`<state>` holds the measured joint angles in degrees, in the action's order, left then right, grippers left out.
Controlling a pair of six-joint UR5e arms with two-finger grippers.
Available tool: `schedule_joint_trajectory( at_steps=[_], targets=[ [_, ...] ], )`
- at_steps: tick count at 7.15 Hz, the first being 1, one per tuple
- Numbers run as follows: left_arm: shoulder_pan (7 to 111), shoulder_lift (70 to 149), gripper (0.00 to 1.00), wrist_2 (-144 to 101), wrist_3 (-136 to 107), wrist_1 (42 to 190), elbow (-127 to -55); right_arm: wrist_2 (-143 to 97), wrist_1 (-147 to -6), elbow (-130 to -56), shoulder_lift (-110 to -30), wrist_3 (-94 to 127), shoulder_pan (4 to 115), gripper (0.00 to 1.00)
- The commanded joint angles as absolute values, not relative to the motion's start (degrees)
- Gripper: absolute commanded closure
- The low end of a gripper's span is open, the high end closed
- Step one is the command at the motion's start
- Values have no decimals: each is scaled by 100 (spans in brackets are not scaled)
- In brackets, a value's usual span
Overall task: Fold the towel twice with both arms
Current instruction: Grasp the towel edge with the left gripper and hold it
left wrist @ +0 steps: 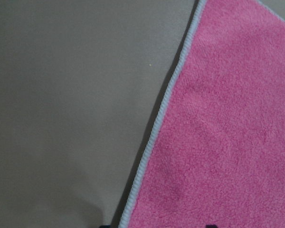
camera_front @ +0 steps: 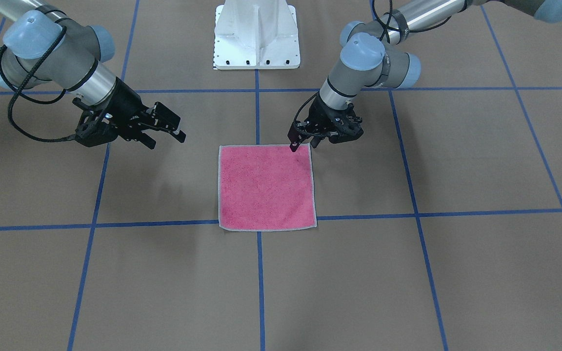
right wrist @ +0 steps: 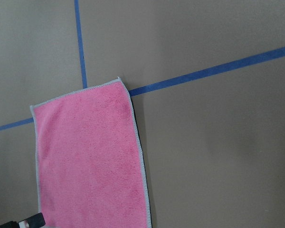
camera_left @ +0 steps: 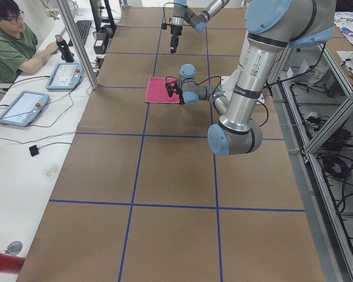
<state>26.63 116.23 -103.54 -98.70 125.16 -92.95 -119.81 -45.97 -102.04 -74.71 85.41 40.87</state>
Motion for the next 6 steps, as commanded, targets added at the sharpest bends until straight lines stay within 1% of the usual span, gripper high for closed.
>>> schedule_joint_trajectory(
  at_steps=[1, 4, 6],
  targets=[
    [2654, 11619, 26, -10354, -9870, 12516, -9281, -11988, -4597, -10195, -7471, 8534, 4087, 0],
    [2654, 11628, 28, -10354, -9870, 12507, -9281, -11997, -4597, -10204, -7479, 8534, 4096, 0],
    [2654, 11637, 33, -10362, -9870, 12507, -9290, -11997, -4605, -10204, -7471, 8543, 4104, 0]
  ],
)
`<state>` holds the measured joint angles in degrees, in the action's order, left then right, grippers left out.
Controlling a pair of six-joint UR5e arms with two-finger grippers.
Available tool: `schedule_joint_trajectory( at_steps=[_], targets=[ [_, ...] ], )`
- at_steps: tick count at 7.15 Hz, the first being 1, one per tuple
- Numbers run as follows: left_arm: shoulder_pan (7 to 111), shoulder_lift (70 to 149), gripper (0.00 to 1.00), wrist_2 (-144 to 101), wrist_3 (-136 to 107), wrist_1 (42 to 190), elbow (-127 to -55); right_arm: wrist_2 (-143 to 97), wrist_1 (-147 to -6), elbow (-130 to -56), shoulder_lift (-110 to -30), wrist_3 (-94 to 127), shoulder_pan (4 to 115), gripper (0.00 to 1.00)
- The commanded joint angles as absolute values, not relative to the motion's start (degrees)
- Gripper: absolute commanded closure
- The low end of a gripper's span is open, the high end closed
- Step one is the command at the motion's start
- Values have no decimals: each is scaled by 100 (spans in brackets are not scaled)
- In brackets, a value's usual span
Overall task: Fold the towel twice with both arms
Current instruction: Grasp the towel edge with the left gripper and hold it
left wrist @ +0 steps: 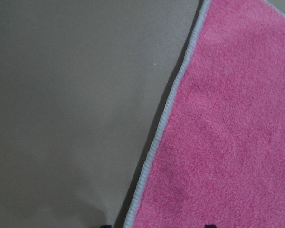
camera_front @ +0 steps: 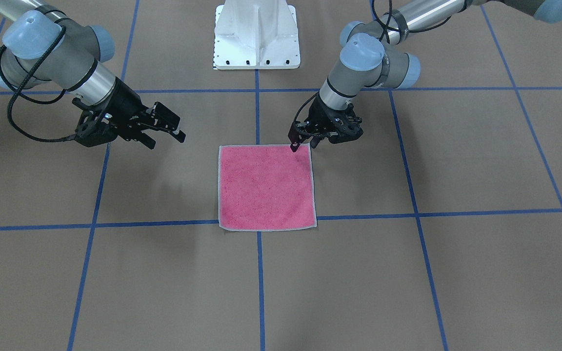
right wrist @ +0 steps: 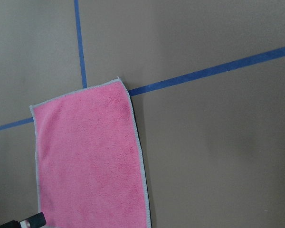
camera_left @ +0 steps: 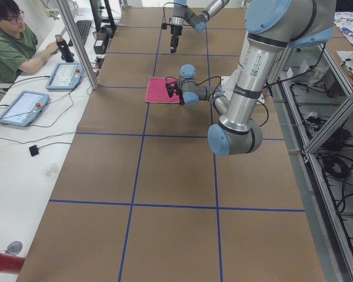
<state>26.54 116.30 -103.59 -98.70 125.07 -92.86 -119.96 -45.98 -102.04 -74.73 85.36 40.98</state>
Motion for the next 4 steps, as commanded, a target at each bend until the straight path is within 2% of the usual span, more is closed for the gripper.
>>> schedule_joint_trajectory(
  at_steps=[1, 3, 4],
  targets=[
    [2646, 11637, 35, -10362, -9870, 12507, -9281, -12006, -4605, -10204, -7471, 8534, 4131, 0],
    [2637, 11602, 36, -10371, -9870, 12507, -9290, -12015, -4605, -10195, -7471, 8534, 4148, 0],
    [2637, 11610, 40, -10371, -9870, 12498, -9290, -12015, -4605, -10195, -7471, 8534, 4148, 0]
  ],
)
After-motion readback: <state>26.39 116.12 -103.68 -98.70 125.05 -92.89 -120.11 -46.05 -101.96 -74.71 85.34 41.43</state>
